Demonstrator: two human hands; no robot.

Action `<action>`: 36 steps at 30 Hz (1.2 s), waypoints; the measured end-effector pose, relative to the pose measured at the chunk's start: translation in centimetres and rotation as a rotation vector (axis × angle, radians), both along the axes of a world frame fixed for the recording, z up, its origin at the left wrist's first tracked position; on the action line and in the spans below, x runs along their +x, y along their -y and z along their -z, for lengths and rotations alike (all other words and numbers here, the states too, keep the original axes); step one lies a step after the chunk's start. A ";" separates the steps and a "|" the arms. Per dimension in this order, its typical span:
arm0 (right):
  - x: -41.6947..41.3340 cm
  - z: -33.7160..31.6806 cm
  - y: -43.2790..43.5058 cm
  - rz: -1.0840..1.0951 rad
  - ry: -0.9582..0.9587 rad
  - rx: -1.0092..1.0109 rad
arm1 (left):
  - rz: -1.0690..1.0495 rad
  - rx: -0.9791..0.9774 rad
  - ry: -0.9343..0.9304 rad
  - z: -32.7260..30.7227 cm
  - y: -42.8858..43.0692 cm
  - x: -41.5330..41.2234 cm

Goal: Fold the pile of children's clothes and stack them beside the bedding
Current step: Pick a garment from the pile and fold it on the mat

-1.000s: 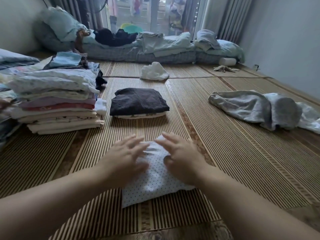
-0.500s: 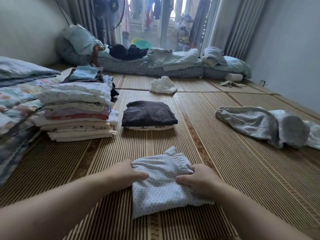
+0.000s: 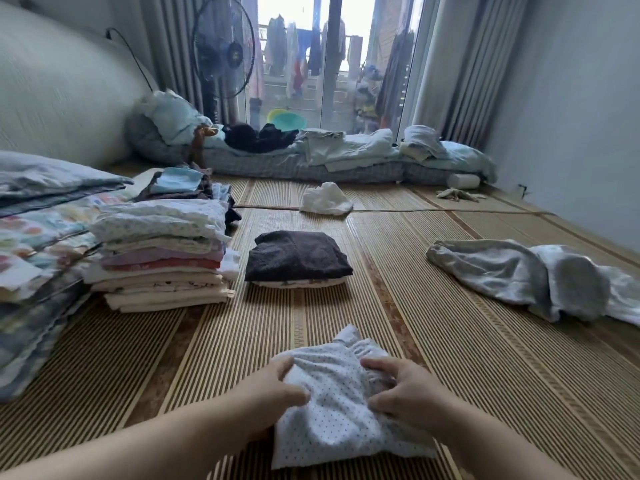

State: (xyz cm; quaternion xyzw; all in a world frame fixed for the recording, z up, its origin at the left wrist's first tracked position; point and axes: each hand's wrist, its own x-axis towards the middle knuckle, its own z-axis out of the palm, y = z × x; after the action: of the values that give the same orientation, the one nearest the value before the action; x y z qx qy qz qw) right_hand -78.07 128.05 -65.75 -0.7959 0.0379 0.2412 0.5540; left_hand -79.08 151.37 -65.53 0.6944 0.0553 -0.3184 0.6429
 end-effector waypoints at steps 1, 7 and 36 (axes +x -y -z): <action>-0.1 0.0 0.1 0.008 0.016 0.001 | -0.016 0.103 0.125 0.1 0.2 0.1; -0.6 -1.0 -0.1 0.070 0.259 -0.034 | -0.039 -0.135 0.156 -0.5 0.2 1.6; 35.1 -0.3 -6.7 -0.215 0.327 -0.752 | 0.047 1.115 0.696 0.4 -3.9 33.8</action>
State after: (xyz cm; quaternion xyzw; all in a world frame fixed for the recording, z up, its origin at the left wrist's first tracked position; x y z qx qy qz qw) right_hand -42.93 134.71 -65.48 -0.9698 -0.0482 0.1377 0.1955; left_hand -45.28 155.23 -65.97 0.9869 -0.0143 -0.0129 0.1601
